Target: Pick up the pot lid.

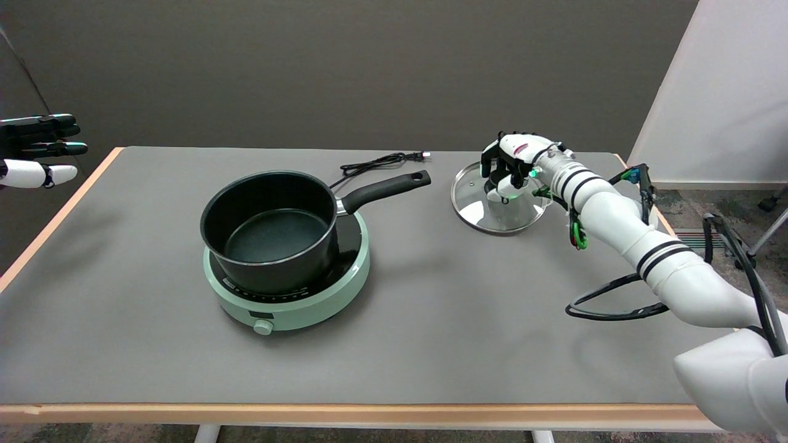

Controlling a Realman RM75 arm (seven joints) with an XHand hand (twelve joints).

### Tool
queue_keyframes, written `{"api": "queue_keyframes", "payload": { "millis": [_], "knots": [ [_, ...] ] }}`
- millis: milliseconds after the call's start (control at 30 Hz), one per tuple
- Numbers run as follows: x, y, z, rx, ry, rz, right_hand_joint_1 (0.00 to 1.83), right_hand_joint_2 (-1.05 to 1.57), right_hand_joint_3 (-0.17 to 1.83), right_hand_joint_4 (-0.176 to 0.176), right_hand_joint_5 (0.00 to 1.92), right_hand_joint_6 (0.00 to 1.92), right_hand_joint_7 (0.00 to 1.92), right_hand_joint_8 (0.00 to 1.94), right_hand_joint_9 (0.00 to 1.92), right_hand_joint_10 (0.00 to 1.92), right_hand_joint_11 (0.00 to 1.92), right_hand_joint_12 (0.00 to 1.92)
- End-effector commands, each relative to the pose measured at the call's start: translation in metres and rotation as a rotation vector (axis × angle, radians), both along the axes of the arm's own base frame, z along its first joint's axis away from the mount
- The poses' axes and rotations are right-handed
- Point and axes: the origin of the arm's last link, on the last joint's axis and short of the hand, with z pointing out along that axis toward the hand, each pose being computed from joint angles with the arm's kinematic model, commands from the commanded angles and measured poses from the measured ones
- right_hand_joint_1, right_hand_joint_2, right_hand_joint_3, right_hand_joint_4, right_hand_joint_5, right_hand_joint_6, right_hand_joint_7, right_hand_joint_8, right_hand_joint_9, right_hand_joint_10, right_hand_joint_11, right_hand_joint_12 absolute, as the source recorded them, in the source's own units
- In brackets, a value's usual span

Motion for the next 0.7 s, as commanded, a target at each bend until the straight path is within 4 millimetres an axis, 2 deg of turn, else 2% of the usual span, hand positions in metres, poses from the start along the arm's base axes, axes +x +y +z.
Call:
{"api": "queue_keyframes", "payload": {
  "millis": [33, 100, 233, 700],
  "knots": [
    [-0.005, 0.009, 0.014, -0.076, -0.148, 0.059, 1.36, 0.87, 0.52, 0.176, 0.74, 0.98, 0.94, 1.21, 0.90, 1.47, 0.83, 1.80],
    [-0.004, 0.010, 0.014, -0.075, -0.149, 0.065, 1.36, 0.88, 0.51, 0.176, 0.73, 1.03, 0.94, 1.20, 0.89, 1.49, 0.84, 1.78],
    [0.001, 0.011, 0.014, -0.075, -0.149, 0.083, 1.37, 0.87, 0.52, 0.176, 0.75, 1.00, 0.94, 1.20, 0.92, 1.40, 0.84, 1.80],
    [0.023, 0.013, 0.011, -0.074, -0.245, 0.167, 1.37, 0.87, 0.52, 0.176, 0.76, 1.00, 0.95, 1.19, 0.92, 1.37, 0.86, 1.78]
  ]
}}
